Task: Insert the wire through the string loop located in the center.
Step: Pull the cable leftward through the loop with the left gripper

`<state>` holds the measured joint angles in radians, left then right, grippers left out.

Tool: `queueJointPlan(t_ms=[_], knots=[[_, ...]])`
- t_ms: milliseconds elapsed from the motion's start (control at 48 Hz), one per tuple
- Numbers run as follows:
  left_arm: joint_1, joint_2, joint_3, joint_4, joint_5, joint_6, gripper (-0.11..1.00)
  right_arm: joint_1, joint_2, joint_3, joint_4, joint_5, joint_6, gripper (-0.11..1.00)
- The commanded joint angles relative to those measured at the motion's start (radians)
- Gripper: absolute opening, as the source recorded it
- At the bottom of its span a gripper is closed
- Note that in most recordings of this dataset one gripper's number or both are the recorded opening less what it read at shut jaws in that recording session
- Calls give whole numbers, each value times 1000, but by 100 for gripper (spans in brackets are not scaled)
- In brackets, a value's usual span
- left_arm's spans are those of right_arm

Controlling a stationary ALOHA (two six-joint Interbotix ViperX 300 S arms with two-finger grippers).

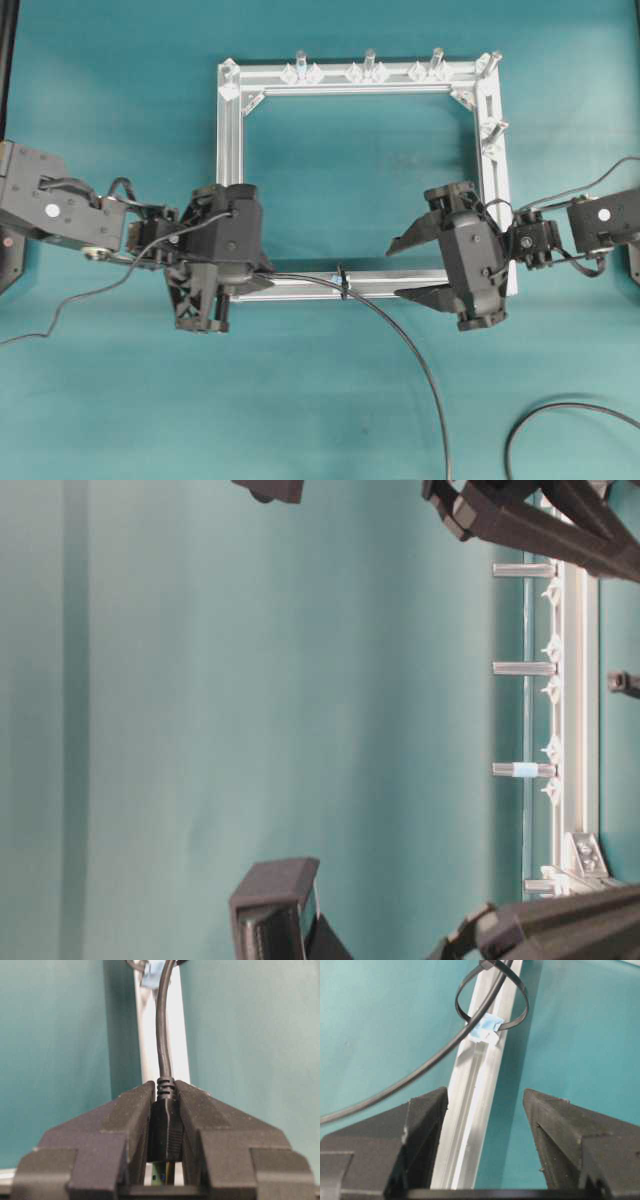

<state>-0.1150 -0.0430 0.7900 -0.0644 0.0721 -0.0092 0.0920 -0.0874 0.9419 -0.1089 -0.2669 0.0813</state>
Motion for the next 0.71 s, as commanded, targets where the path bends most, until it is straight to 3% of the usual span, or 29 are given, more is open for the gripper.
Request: queueJointPlan(t_ms=[0, 416, 687], knots=[[5, -40, 6, 0, 6, -9, 16, 2, -20, -6, 2, -6, 2, 66], [5, -141, 98, -3, 72, -14, 16, 2, -21, -6, 2, -6, 23, 66], [5, -210, 163, -2, 83, -100, 16, 3, -20, -6, 0, -6, 26, 66]])
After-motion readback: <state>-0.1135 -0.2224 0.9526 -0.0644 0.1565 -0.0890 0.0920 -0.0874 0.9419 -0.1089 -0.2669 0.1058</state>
